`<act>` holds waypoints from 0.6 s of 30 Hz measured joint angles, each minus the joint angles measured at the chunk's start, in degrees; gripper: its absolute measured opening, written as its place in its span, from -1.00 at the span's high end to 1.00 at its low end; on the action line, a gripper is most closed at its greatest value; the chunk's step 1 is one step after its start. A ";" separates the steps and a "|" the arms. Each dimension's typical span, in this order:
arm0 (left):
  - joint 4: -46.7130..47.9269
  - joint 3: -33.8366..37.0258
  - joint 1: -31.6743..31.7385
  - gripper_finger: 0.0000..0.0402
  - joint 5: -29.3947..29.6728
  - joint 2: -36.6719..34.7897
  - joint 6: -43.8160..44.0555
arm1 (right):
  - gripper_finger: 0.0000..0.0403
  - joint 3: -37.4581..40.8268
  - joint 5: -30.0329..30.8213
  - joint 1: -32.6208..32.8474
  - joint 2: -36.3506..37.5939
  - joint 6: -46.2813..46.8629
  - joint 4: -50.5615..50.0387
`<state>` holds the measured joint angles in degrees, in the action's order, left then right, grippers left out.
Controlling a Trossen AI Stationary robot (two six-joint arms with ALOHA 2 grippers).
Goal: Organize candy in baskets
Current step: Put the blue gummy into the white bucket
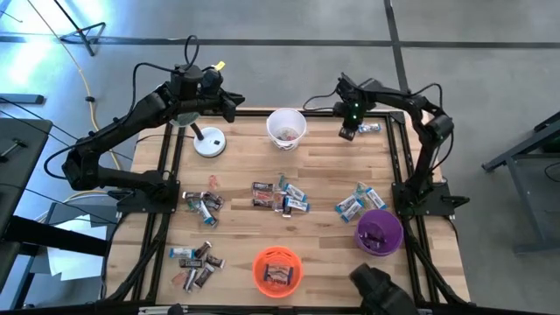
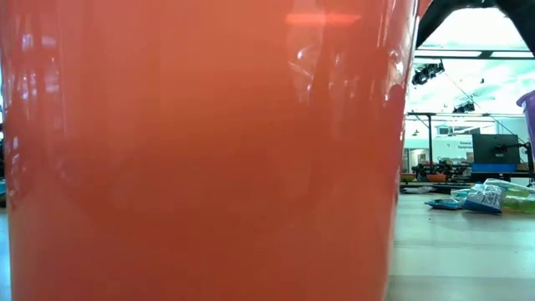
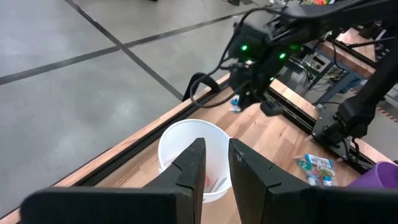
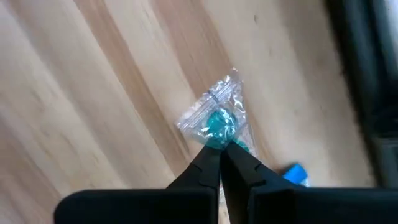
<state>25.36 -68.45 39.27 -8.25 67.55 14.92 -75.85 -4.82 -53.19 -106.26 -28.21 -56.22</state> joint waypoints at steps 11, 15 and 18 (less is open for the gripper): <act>0.10 0.00 0.02 0.72 -0.15 0.00 -0.03 | 1.00 -4.69 -2.91 8.24 12.46 9.39 -3.20; 0.11 0.00 0.02 0.72 -0.15 0.00 -0.03 | 1.00 -5.54 -2.93 13.12 16.39 12.83 -2.55; 0.11 0.00 0.00 0.72 -0.16 0.00 -0.05 | 1.00 -6.15 -2.71 16.54 18.64 15.23 -0.28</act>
<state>25.47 -68.45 39.27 -8.41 67.55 14.87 -82.00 -7.52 -36.65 -87.62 -12.98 -56.50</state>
